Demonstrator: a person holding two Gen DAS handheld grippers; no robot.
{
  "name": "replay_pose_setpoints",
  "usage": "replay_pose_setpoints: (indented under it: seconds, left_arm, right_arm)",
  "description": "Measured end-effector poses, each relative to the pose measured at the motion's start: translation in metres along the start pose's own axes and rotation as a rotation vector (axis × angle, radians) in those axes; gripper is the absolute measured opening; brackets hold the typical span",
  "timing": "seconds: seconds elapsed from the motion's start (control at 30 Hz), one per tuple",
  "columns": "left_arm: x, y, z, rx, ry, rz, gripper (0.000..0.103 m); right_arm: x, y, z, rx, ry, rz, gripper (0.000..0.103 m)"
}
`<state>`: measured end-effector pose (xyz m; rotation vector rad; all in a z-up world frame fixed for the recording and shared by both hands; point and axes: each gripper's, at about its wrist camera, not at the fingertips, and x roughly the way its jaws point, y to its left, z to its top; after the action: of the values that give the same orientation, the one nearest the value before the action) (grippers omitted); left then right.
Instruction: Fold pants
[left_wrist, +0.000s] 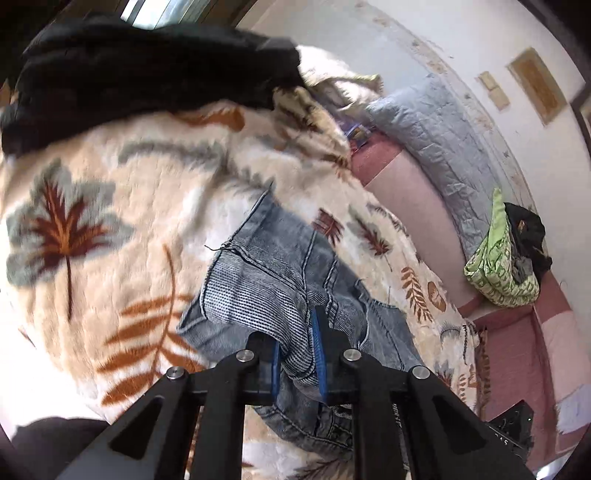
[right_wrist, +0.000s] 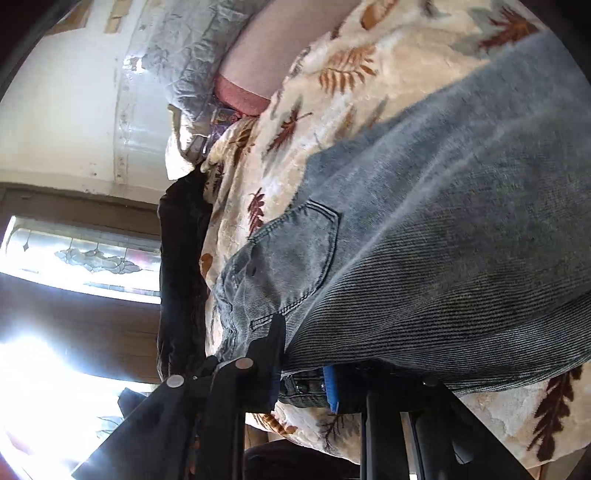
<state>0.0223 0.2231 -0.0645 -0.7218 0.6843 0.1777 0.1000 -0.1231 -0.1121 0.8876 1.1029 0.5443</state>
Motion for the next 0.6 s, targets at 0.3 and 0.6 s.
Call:
replay_pose_setpoints:
  seconds: [0.3, 0.6]
  left_arm:
    - [0.038, 0.034, -0.025, 0.017, 0.121, 0.166, 0.025]
    - [0.033, 0.036, -0.024, -0.019, 0.167, 0.135, 0.043]
  right_arm:
    - [0.011, -0.05, -0.027, 0.1, 0.148, 0.039, 0.059]
    - [-0.096, -0.097, -0.021, 0.235, -0.008, 0.047, 0.08]
